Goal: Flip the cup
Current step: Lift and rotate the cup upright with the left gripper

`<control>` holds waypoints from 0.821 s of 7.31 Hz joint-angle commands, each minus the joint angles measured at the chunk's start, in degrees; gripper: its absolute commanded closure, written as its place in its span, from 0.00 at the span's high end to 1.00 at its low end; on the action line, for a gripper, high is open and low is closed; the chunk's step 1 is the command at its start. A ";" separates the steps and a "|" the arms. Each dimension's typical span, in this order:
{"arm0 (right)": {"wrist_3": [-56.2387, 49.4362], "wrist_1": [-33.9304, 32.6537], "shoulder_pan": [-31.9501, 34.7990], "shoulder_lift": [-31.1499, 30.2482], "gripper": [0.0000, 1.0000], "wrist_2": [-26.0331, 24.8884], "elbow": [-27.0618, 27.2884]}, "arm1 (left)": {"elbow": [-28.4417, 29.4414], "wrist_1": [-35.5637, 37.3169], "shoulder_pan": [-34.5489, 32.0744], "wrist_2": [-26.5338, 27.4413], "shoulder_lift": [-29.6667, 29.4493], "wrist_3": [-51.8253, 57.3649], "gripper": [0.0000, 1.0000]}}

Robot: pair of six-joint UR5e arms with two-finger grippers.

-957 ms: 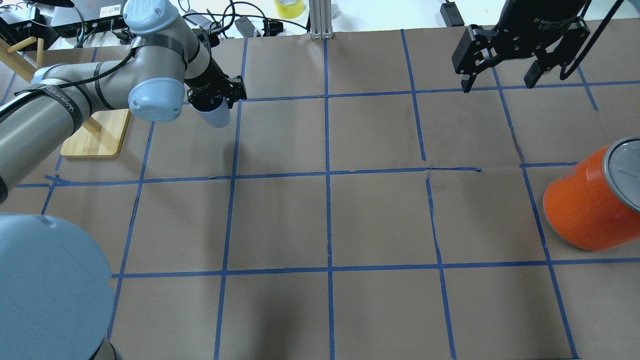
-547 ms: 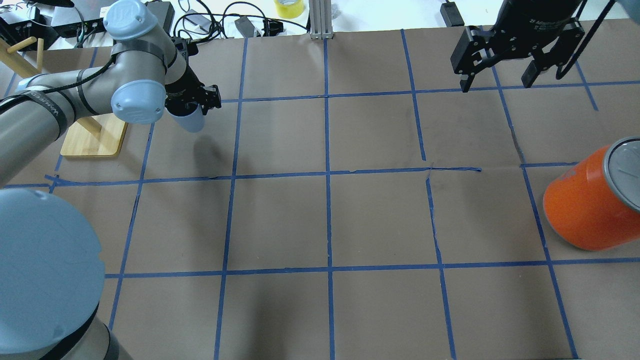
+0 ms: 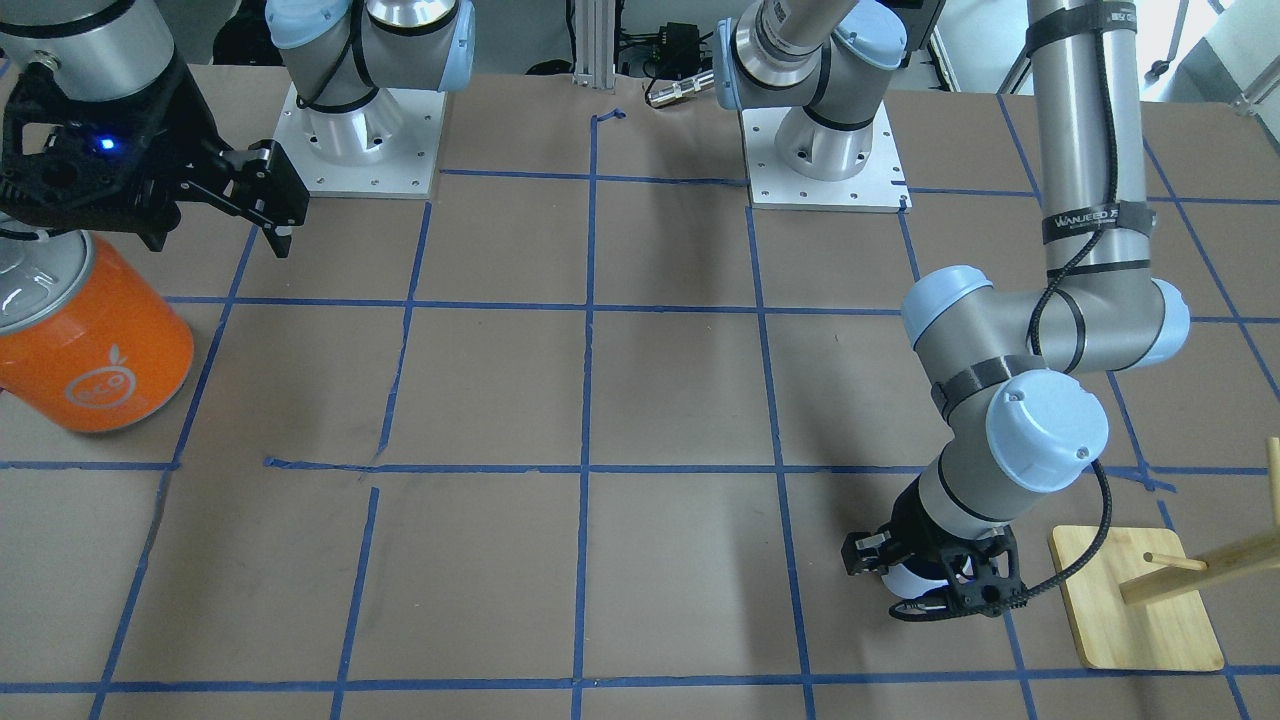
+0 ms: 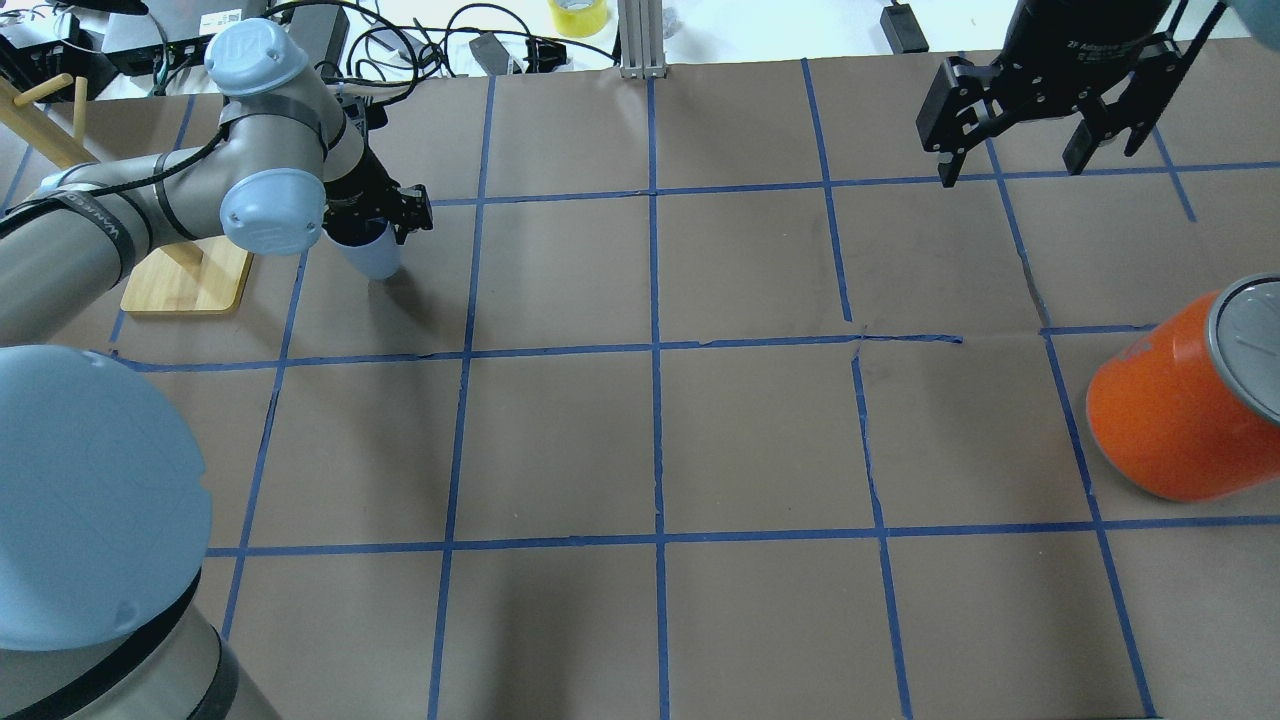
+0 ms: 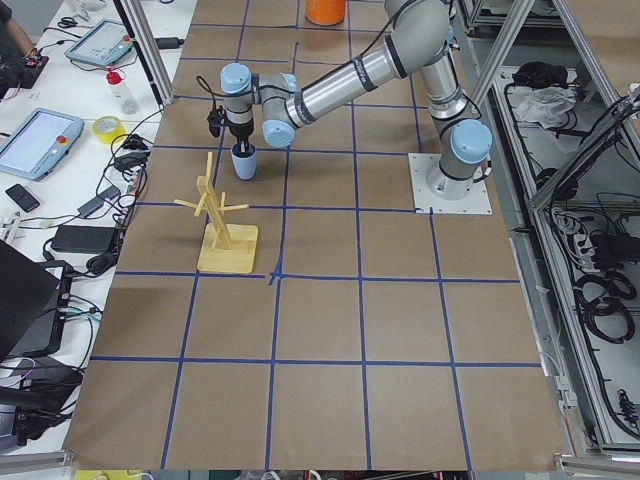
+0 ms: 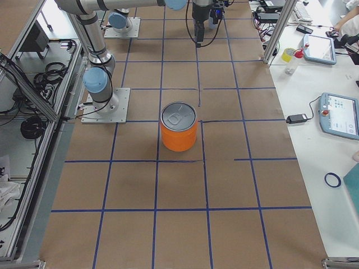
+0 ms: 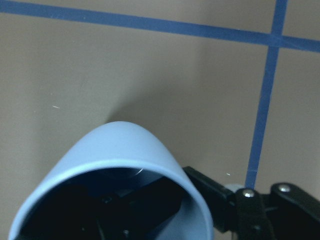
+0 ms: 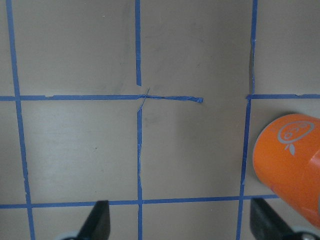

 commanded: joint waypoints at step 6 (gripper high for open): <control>-0.53 -6.88 0.28 0.48 1.00 6.72 0.04 | 3.11 -20.94 -0.44 0.24 12.93 -0.82 1.00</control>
